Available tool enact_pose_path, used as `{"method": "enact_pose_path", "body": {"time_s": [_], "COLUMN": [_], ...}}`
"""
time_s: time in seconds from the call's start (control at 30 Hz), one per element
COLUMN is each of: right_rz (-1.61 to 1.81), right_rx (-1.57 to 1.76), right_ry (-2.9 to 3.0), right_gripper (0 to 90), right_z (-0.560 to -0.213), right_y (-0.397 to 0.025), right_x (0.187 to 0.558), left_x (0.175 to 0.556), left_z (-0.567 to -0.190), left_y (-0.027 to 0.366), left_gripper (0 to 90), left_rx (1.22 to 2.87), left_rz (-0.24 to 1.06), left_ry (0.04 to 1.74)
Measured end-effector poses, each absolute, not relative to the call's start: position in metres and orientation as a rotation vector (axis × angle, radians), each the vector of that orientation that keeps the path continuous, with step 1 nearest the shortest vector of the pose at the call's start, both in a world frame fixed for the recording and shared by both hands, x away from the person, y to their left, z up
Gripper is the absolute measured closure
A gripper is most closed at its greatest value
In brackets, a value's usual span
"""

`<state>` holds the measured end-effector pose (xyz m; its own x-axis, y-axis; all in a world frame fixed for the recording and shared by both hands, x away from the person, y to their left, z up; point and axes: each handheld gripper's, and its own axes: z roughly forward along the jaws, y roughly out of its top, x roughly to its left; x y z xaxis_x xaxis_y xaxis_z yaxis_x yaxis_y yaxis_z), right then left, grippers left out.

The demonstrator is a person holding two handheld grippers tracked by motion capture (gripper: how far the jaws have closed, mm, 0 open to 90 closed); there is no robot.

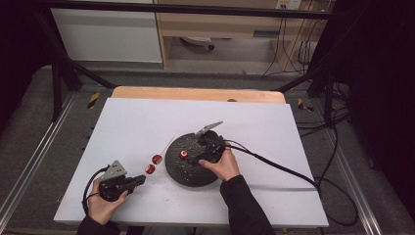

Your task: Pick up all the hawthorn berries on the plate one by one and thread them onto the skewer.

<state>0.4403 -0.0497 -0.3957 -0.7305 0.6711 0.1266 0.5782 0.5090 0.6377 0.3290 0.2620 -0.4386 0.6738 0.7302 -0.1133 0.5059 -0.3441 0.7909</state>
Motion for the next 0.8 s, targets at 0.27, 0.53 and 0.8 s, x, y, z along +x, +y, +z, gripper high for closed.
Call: {"method": "enact_pose_path", "body": {"time_s": [0.27,0.53,0.8], "right_rz": [0.959,0.937,0.874], "right_rx": [1.088,1.077,1.075], "right_ry": [2.635,2.636,2.672], "right_gripper": [7.3,17.5,26.3], "right_z": [-0.396,-0.396,-0.4], "right_y": [-0.032,-0.017,-0.004], "right_x": [0.451,0.458,0.463], "left_x": [0.329,0.33,0.33], "left_z": [-0.439,-0.44,-0.44], "left_y": [0.262,0.261,0.261], "left_gripper": [88.5,88.5,88.5], "left_rx": [2.023,2.026,2.027], "left_rz": [0.329,0.325,0.321], "left_ry": [0.956,0.958,0.958]}}
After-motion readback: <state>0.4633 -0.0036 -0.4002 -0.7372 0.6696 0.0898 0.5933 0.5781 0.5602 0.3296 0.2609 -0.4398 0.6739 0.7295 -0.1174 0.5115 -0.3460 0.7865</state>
